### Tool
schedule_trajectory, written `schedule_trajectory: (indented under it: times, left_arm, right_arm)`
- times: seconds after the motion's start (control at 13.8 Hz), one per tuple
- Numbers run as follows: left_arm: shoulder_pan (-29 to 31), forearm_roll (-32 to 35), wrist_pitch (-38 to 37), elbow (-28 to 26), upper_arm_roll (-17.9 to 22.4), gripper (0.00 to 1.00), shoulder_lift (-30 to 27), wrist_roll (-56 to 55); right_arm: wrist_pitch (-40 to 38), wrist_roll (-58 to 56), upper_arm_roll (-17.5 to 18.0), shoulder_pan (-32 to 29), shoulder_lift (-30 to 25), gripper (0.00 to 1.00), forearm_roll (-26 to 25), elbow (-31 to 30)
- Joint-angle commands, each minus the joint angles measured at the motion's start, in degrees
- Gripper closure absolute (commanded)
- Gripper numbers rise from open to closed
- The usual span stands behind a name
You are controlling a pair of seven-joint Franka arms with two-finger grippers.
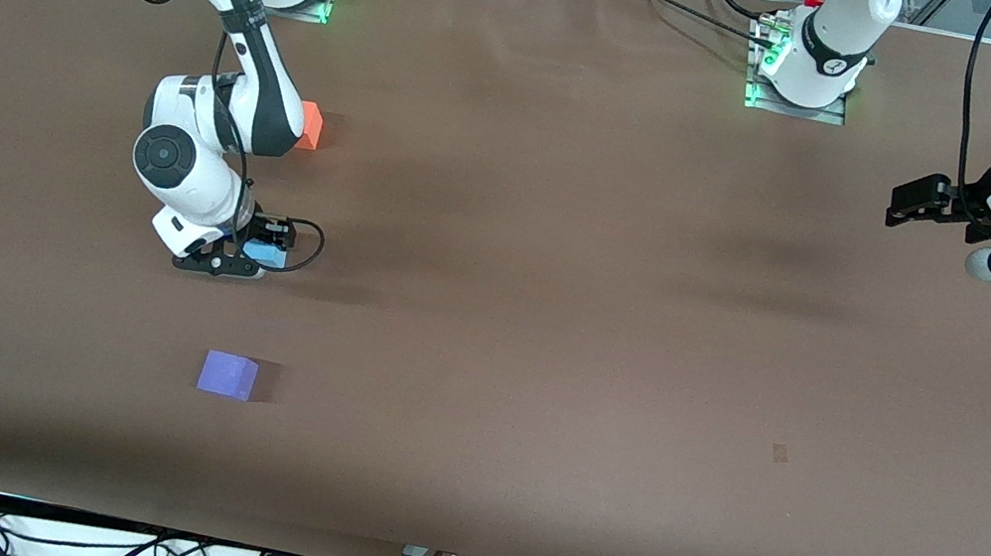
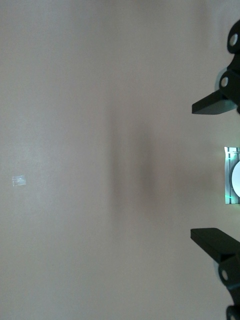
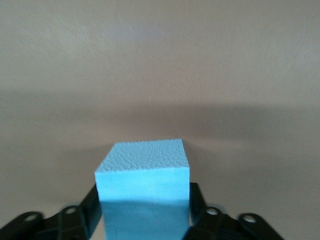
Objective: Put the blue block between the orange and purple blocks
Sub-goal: 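Lower the blue block between orange and purple blocks, open right gripper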
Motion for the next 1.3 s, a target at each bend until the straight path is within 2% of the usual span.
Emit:
schedule_trajectory:
  times: [0.0,0.22,0.43,0.58,0.72,1.01,1.16,1.23]
  left_arm:
    - [-0.08,-0.72,-1.31,1.66,-0.06,0.00,0.56,0.95]
    - [-0.08,-0.72,-1.31,1.75,-0.15,0.00,0.56,0.95]
    - [-0.08,-0.72,-1.31,1.75,-0.15,0.00,0.56,0.86]
    - [-0.17,-0.72,-1.31,1.75,-0.32,0.00,0.65,0.77]
    - [-0.08,-0.72,-1.31,1.75,-0.50,0.00,0.56,0.77]
    - [-0.08,-0.72,-1.31,1.75,-0.59,0.00,0.56,0.77]
    - [-0.08,-0.72,-1.22,1.75,-0.59,0.00,0.56,0.77]
    - [-0.08,-0.72,-1.22,1.75,-0.59,0.00,0.56,0.77]
  right_arm:
    - [-8.13,-1.49,-0.23,0.15,-2.95,0.01,0.07,4.40]
    - [-22.00,-5.52,-1.98,0.15,-4.53,0.01,-0.11,13.19]
    - [-37.03,-12.81,-4.79,-0.03,-4.45,0.01,-0.64,24.69]
    - [-43.38,-14.58,-6.11,-0.12,-4.27,0.01,-1.34,30.59]
    - [-47.96,-14.94,-7.78,-0.12,-4.54,0.01,-1.17,34.73]
    - [-62.53,-14.24,-8.57,-0.12,-4.63,0.01,-1.34,43.34]
    - [-68.08,-13.19,-8.67,-0.11,-6.02,0.01,-1.26,45.46]
    - [-68.28,-12.31,-8.14,-0.29,-7.77,0.01,-1.26,45.47]
